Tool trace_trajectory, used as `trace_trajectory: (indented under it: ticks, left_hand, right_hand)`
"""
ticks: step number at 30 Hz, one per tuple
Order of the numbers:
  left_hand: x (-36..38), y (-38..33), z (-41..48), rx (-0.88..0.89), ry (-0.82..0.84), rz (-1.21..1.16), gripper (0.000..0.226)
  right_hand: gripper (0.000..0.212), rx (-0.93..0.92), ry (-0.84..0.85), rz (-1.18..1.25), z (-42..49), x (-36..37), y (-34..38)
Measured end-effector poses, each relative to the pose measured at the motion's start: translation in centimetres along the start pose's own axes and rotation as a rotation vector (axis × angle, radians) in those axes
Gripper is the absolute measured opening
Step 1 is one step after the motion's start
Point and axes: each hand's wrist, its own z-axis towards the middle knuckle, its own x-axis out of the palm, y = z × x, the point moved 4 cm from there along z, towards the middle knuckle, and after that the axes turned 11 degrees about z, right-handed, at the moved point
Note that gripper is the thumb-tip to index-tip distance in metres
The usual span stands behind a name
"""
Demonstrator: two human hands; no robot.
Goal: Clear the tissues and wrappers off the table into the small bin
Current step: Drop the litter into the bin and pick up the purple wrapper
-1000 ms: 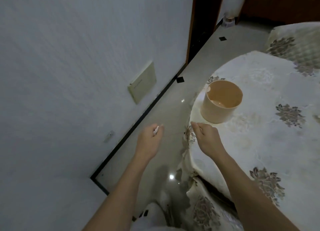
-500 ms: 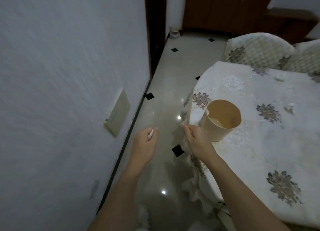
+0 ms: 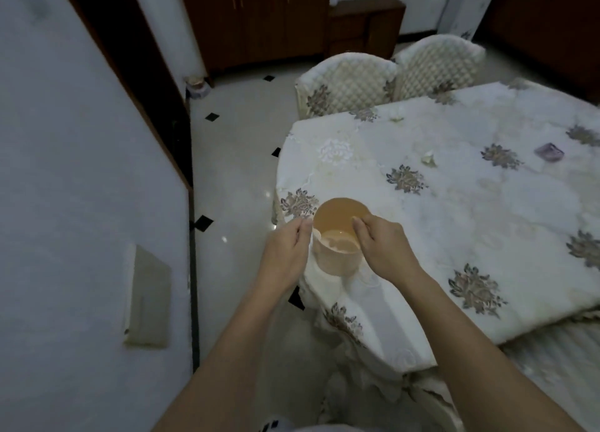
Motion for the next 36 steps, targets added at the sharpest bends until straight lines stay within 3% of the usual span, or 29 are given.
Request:
trace_trajectory:
  ticks: [5,14,18,23,28,31,36]
  left_hand:
    - [3.3,-1.6,3.9,0.110,0.076,0.203,0.034]
    - [7.3,-1.6,7.9,0.239,0.066,0.475,0.027]
    - [8.1,-1.5,9.6,0.231,0.073,0.502,0.008]
    - [8.0,-1.3,9.7,0.231,0.165,0.459,0.038]
    - [7.4,-0.6,8.5,0.205,0.184,0.476,0.056]
    - [7.5,-0.6,7.4,0.237,0.169,0.498,0.056]
    - [9.3,-3.2,4.8,0.383,0.166,0.458,0.049]
  right_hand:
    - [0.033,0.044,0.019,-0.025,2.8,-1.0,-1.3]
    - [0.012,0.077,0.086,-0.086,6.6,-1.1,-4.6]
    - [0.028,0.071,0.167,-0.058,7.8,-0.7,-5.4]
    - [0.049,0.038,0.184,0.017,7.4,-0.3,-5.6]
    - [0.045,0.032,0.015,0.033,6.1,-1.5,-6.8]
    - [0.042,0.040,-0.053,-0.019,4.6,-2.4,-8.7]
    - [0.047,0.181,0.004,-0.147,0.8,-2.8,-12.9]
